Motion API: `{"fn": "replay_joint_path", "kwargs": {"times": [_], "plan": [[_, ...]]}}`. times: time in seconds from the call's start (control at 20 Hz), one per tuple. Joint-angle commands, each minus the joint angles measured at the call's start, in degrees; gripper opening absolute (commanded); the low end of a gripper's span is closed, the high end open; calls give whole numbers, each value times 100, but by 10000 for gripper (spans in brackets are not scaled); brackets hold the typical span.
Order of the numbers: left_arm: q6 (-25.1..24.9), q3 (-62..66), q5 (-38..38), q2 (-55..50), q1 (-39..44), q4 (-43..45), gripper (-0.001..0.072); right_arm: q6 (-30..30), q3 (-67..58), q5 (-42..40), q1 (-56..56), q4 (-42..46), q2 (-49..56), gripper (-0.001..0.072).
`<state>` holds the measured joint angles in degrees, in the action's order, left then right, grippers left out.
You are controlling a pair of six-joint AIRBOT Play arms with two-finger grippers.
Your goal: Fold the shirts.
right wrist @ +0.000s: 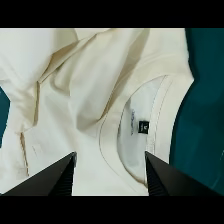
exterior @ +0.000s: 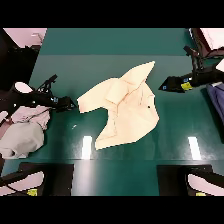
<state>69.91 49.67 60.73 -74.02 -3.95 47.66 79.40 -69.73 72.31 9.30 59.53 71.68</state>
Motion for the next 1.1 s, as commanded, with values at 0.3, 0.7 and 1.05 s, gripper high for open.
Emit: {"fn": "replay_joint_path", "kwargs": {"times": [0.3, 0.7, 1.05], "plan": [[-304, -197, -304, -658, -7, -820, 428, 11, 911, -186, 0, -2, -892, 499], [-214, -118, -1049, -811, 490, -1012, 390, 107, 907, -101, 0, -2, -997, 499], [-291, 931, -297, -798, 490, -1014, 24, 997, 1305, 584, 11, 9, -1137, 499]]}}
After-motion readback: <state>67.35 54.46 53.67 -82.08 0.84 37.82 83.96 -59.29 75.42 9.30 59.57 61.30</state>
